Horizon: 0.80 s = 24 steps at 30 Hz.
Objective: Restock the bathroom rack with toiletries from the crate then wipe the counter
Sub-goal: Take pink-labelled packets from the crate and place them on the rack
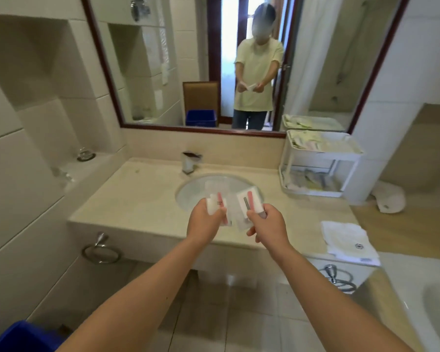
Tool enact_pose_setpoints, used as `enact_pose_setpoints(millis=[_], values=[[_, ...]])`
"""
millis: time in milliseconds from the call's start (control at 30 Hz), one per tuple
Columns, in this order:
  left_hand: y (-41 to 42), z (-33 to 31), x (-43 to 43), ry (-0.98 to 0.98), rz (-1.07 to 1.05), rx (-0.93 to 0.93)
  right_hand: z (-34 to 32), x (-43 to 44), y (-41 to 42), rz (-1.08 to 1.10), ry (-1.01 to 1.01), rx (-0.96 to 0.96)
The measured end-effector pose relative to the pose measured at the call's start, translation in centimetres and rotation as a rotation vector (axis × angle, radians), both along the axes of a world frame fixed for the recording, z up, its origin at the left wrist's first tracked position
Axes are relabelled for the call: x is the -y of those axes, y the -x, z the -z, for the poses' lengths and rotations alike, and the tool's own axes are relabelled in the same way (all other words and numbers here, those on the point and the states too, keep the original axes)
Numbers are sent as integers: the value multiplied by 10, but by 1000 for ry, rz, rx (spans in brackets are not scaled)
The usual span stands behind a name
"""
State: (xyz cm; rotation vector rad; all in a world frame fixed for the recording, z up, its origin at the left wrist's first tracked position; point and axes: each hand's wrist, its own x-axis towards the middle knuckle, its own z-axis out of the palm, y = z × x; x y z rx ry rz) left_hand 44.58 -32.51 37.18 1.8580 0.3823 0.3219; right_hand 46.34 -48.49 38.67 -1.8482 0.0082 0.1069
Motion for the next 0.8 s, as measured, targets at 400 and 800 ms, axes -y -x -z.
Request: enact_pose_setpoints(millis=[400,800], values=[[-140,-19,75,-47,256,36,-17,66,-106,240,-32,17],[-308,-36,114,36,464,74,-33,104,-254,400,-31,59]])
